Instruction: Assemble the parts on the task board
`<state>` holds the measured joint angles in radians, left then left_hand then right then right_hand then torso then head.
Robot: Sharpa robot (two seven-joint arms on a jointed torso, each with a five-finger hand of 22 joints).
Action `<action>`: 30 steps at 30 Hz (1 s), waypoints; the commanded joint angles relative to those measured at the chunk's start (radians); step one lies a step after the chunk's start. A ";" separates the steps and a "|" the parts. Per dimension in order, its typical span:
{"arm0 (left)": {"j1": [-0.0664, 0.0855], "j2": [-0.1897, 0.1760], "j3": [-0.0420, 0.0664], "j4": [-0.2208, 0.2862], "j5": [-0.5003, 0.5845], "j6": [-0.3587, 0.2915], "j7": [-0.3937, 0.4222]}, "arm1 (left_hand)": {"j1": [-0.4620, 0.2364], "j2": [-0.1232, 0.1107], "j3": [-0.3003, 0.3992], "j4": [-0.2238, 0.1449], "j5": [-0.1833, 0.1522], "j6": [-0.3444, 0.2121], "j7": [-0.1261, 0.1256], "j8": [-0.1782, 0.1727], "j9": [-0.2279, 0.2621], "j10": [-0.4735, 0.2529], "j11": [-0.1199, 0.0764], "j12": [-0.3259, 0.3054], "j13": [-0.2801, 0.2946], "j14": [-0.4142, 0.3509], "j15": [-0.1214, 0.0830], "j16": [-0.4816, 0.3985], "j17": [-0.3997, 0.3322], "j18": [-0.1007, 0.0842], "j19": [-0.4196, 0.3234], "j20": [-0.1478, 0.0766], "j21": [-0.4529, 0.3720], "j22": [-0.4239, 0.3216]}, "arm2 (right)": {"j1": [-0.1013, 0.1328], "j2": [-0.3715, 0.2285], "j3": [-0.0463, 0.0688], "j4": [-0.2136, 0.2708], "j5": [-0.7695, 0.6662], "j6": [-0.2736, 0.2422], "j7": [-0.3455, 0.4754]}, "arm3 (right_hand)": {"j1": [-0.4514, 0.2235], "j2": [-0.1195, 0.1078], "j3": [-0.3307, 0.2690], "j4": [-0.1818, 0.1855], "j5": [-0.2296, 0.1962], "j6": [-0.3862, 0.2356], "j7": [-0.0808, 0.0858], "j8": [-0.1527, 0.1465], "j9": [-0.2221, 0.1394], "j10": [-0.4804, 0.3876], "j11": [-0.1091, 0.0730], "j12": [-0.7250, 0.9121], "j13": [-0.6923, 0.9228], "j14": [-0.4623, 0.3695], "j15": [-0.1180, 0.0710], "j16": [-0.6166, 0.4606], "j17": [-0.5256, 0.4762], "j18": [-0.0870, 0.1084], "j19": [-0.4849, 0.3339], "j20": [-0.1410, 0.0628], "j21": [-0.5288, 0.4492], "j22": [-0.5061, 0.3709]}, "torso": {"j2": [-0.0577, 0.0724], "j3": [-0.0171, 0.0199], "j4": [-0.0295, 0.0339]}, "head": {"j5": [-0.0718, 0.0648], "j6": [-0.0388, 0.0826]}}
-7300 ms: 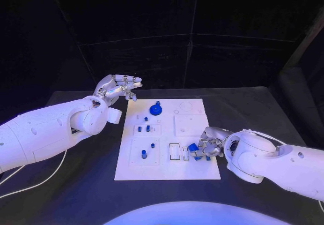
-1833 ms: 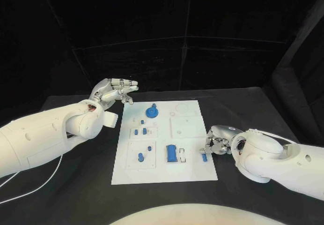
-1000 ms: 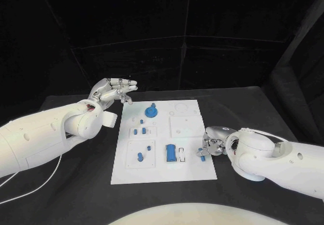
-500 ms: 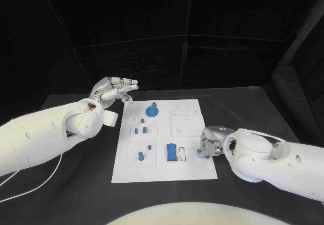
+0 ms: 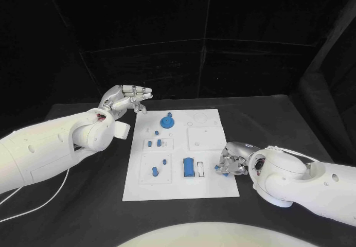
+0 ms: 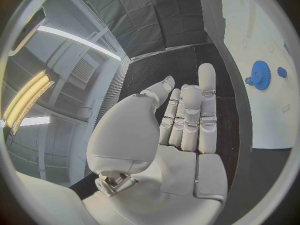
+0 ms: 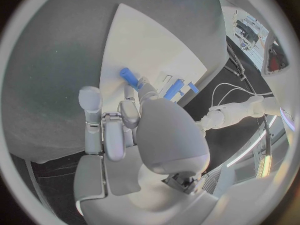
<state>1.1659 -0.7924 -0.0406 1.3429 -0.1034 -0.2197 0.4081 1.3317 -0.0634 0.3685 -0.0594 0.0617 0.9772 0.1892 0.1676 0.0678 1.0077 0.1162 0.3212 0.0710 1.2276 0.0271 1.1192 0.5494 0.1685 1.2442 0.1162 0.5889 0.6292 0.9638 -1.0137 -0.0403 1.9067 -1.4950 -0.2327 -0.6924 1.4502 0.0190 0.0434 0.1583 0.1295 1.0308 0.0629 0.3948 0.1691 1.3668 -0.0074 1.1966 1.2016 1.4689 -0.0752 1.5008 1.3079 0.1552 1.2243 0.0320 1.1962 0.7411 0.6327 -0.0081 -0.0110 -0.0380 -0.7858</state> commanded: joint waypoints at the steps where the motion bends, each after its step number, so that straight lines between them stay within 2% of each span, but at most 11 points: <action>1: 0.001 0.001 0.001 0.000 0.003 0.012 0.004 | -0.004 0.007 -0.007 -0.001 -0.004 -0.006 -0.001 0.003 -0.001 -0.008 0.000 0.006 -0.001 -0.006 0.000 0.003 -0.002 0.013 0.000 0.007 -0.004 -0.001 | 0.001 -0.008 0.000 0.010 0.097 -0.084 0.011 | -0.014 -0.002 0.026 0.010 0.002 0.010 -0.004 0.005 0.005 0.017 -0.011 0.004 0.002 0.078 -0.008 0.008 0.140 -0.016 0.007 -0.002 0.006 0.004 | -0.001 -0.0006 0.0002 | 0.002 -0.001; 4: 0.001 0.001 0.001 0.001 0.002 0.011 0.004 | -0.004 0.007 -0.007 -0.001 -0.004 -0.006 -0.001 0.003 -0.001 -0.008 0.000 0.006 -0.001 -0.006 0.000 0.003 -0.002 0.013 0.000 0.007 -0.004 -0.001 | 0.001 -0.014 0.001 0.020 0.132 -0.104 0.019 | -0.034 -0.021 0.056 0.020 0.001 0.014 -0.005 0.004 0.005 0.020 -0.012 0.006 0.004 0.079 -0.007 0.010 0.145 -0.016 0.010 -0.003 0.008 0.008 | 0.000 -0.0019 0.0014 | 0.002 -0.001; 7: 0.001 0.000 0.001 0.002 0.002 0.010 0.004 | -0.004 0.007 -0.007 -0.001 -0.004 -0.006 -0.001 0.003 -0.001 -0.008 0.000 0.006 -0.001 -0.006 0.000 0.003 -0.002 0.013 0.000 0.007 -0.004 -0.001 | 0.001 -0.013 0.001 0.024 0.160 -0.115 0.025 | -0.036 -0.023 0.058 0.021 0.001 0.014 -0.005 0.004 0.005 0.021 -0.012 0.006 0.004 0.079 -0.007 0.010 0.145 -0.016 0.010 -0.003 0.008 0.008 | 0.001 -0.0012 -0.0001 | 0.005 -0.002; 9: 0.001 0.000 0.001 0.002 0.002 0.010 0.004 | -0.004 0.007 -0.007 -0.001 -0.004 -0.006 -0.001 0.003 -0.001 -0.008 0.000 0.006 -0.001 -0.006 0.000 0.003 -0.002 0.013 0.000 0.007 -0.004 -0.001 | 0.002 -0.011 0.001 0.026 0.171 -0.123 0.028 | -0.052 -0.043 0.097 0.028 0.003 0.017 -0.006 0.003 0.007 0.022 -0.012 0.005 0.005 0.079 -0.007 0.011 0.147 -0.016 0.011 -0.003 0.009 0.010 | 0.001 -0.0005 -0.0007 | 0.006 -0.003; 12: 0.001 -0.001 0.001 0.003 0.002 0.010 0.004 | -0.004 0.007 -0.007 -0.001 -0.004 -0.006 -0.001 0.003 -0.001 -0.008 0.000 0.006 -0.001 -0.006 0.000 0.003 -0.002 0.013 0.000 0.007 -0.004 -0.001 | 0.002 -0.006 0.001 0.028 0.183 -0.133 0.034 | -0.058 -0.051 0.107 0.030 0.004 0.019 -0.006 0.004 0.007 0.024 -0.012 0.006 0.007 0.079 -0.007 0.012 0.149 -0.016 0.012 -0.003 0.010 0.013 | 0.001 0.0003 -0.0022 | 0.007 -0.003; 18: 0.001 -0.002 0.001 0.004 0.002 0.009 0.004 | -0.004 0.007 -0.007 -0.001 -0.004 -0.006 -0.001 0.003 -0.001 -0.008 0.000 0.006 -0.001 -0.006 0.000 0.003 -0.002 0.013 0.000 0.007 -0.004 -0.001 | 0.002 0.010 0.001 0.023 0.203 -0.140 0.037 | -0.071 -0.063 0.125 0.035 0.007 0.021 -0.007 0.005 0.009 0.026 -0.012 0.008 0.009 0.080 -0.008 0.013 0.151 -0.017 0.013 -0.003 0.011 0.014 | 0.001 -0.0011 -0.0014 | 0.004 -0.005; 25: 0.001 -0.001 0.001 0.005 0.002 0.010 0.004 | -0.003 0.008 -0.006 -0.002 -0.005 -0.005 -0.002 0.005 0.000 -0.009 0.000 0.007 -0.001 -0.007 0.000 0.004 -0.002 0.013 0.000 0.007 -0.004 -0.001 | 0.002 0.039 0.001 0.015 0.213 -0.162 0.040 | -0.079 -0.069 0.138 0.038 0.008 0.022 -0.007 0.005 0.010 0.027 -0.013 0.009 0.011 0.080 -0.008 0.014 0.153 -0.017 0.014 -0.003 0.012 0.015 | 0.001 0.0010 -0.0005 | 0.006 -0.007; 30: 0.001 -0.002 0.001 0.005 0.002 0.009 0.004 | -0.003 0.008 -0.006 -0.002 -0.005 -0.005 -0.002 0.005 0.000 -0.009 0.000 0.007 -0.001 -0.007 0.000 0.004 -0.002 0.013 0.000 0.007 -0.004 -0.001 | 0.002 0.059 0.001 0.002 0.215 -0.167 0.042 | -0.096 -0.076 0.151 0.046 0.007 0.023 -0.006 0.005 0.011 0.028 -0.012 0.009 0.011 0.080 -0.007 0.015 0.154 -0.017 0.014 -0.003 0.012 0.016 | 0.001 -0.0009 -0.0002 | 0.005 -0.008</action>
<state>1.1657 -0.7941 -0.0407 1.3457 -0.1034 -0.2193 0.4078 1.3317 -0.0634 0.3685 -0.0594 0.0617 0.9772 0.1892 0.1676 0.0678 1.0077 0.1162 0.3253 0.0710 1.2276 0.0270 1.1192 0.5482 0.1685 1.2442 0.1162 0.5889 0.6292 0.9641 -0.9597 -0.0397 1.9118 -1.2942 -0.3736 -0.6635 1.3613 -0.0566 0.1899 0.2045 0.1344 1.0452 0.0556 0.3977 0.1793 1.3901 -0.0232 1.2032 1.2138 1.4667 -0.0846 1.5108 1.3076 0.1552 1.2317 0.0322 1.2041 0.7557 0.6334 -0.0079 -0.0124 -0.0325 -0.7935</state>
